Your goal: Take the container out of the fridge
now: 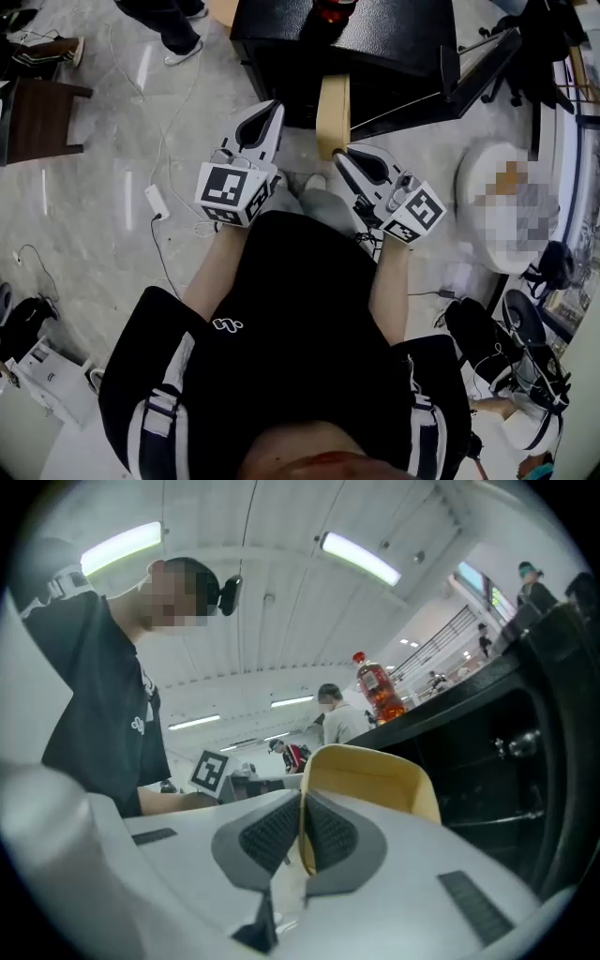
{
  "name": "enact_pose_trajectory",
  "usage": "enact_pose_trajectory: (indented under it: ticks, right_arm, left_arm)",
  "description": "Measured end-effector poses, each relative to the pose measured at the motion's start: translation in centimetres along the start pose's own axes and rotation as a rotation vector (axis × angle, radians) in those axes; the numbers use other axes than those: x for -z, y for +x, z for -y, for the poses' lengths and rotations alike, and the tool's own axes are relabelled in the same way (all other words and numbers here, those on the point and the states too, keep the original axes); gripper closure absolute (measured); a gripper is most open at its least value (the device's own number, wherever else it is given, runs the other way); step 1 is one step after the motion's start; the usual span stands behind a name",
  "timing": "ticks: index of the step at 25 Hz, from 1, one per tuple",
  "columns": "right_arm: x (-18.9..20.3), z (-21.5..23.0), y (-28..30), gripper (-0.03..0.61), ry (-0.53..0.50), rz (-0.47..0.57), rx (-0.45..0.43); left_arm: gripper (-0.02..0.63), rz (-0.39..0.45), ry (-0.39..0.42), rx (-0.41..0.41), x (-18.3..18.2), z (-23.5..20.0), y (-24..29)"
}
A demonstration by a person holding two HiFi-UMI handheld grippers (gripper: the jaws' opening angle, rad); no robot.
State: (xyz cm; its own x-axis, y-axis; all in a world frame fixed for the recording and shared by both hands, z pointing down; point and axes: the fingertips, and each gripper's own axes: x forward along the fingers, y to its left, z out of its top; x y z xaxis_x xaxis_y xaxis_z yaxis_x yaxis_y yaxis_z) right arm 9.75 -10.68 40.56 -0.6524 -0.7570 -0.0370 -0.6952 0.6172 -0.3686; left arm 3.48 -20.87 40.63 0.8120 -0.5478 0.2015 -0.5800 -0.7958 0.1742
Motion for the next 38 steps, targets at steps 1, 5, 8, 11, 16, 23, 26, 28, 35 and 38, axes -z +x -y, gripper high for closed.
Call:
enact_pose_trajectory:
  ticks: [1, 5, 8, 11, 16, 23, 26, 28, 35, 38]
  right_arm:
    - [-0.1, 0.5, 0.0, 0.558, 0.007, 0.021, 0.036]
    - [-0.4, 1.0, 0.2, 0.558, -0.048, 0.027, 0.144]
    - [-1.2, 0.5, 0.5, 0.558, -0.146, 0.010, 0.216]
    - [-2.0, 0.5, 0.4, 0.558, -0.223, 0.033, 0.334]
    - [-3.0, 1.5, -0.5, 0.558, -0.272, 0.078, 0.536]
    - [-4.3, 2.4, -1.8, 0.558, -0.308, 0.123, 0.703]
    - [-4.0, 2.3, -1.4, 0.558, -0.311, 0.102, 0.704]
    - [-3.9, 2.2, -1.1, 0.558, -0.313, 0.091, 0.697]
    - [-3.8, 2.2, -0.6, 0.558, -0.314, 0.078, 0.688]
    - [-3.8, 2.2, -0.6, 0.559, -0.305, 0.081, 0.696]
  left_arm:
    - [0.604, 0.003, -0.005, -0.002, 0.0, 0.1, 0.1]
    - [0.604, 0.012, -0.019, 0.004, -0.1, 0.8, 0.2]
    - [0.604, 0.023, -0.025, 0.016, -0.3, 1.3, 0.2]
    - [0.605, 0.033, -0.026, 0.016, -0.4, 1.5, 0.2]
    - [0.604, 0.044, -0.031, 0.013, -0.7, 2.0, 0.3]
    - [0.604, 0.103, -0.044, -0.032, -2.0, 2.8, 0.0]
    - [0.604, 0.110, -0.041, -0.027, -2.1, 3.0, -0.1]
    - [0.604, 0.111, -0.041, -0.031, -2.1, 2.9, -0.3]
    - [0.604, 0.119, -0.038, -0.046, -2.3, 2.5, -0.9]
    - [0.604, 0.120, -0.038, -0.050, -2.5, 2.4, -1.0]
